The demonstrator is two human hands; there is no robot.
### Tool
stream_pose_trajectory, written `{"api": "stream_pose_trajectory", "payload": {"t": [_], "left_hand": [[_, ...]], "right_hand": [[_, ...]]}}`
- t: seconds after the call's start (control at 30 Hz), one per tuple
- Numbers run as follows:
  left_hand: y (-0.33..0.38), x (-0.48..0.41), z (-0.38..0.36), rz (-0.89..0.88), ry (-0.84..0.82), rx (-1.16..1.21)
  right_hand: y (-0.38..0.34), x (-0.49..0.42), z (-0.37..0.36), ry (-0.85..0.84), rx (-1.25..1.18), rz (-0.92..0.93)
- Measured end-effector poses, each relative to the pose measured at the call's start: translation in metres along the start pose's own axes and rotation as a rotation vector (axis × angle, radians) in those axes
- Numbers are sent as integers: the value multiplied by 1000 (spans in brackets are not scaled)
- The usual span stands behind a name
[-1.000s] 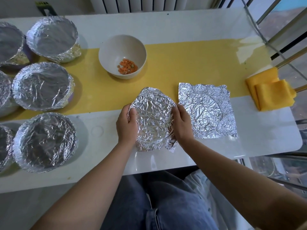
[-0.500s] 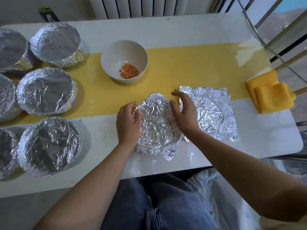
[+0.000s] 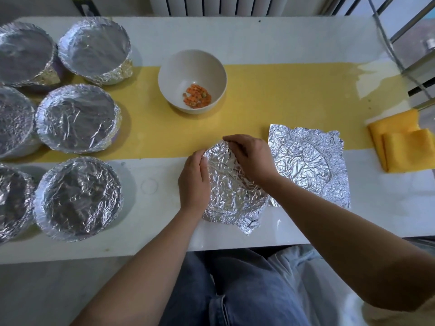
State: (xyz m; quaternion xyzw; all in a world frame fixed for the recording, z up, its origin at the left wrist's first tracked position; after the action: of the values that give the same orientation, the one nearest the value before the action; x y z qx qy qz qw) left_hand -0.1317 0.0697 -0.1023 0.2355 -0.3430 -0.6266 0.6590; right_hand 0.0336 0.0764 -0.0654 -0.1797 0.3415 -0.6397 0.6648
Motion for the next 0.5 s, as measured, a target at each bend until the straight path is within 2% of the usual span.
{"api": "stream_pose_trajectory", "payload": {"t": [0.23, 0.33, 0.5], "left_hand": [[-1, 0, 1, 28, -29, 18], [-5, 0, 9, 74, -37, 70], [0, 10, 27, 18, 56, 99]], "right_hand": [[13, -2, -4, -129, -45, -167], [16, 13, 16, 5, -169, -280], [22, 68, 45, 306, -223, -416]]}}
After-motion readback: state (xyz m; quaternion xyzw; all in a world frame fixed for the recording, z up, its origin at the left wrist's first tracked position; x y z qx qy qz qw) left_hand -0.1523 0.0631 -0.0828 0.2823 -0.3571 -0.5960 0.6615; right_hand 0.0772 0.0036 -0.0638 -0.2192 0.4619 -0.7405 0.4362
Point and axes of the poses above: each hand's wrist, its own x-axis away from the middle knuckle, its own z-axis out of the back of the hand, y = z × x, the point moved 9 cm from there along -x, towards the middle knuckle, and after that the axes turned 7 degrees about z, right-handed, at the moved point
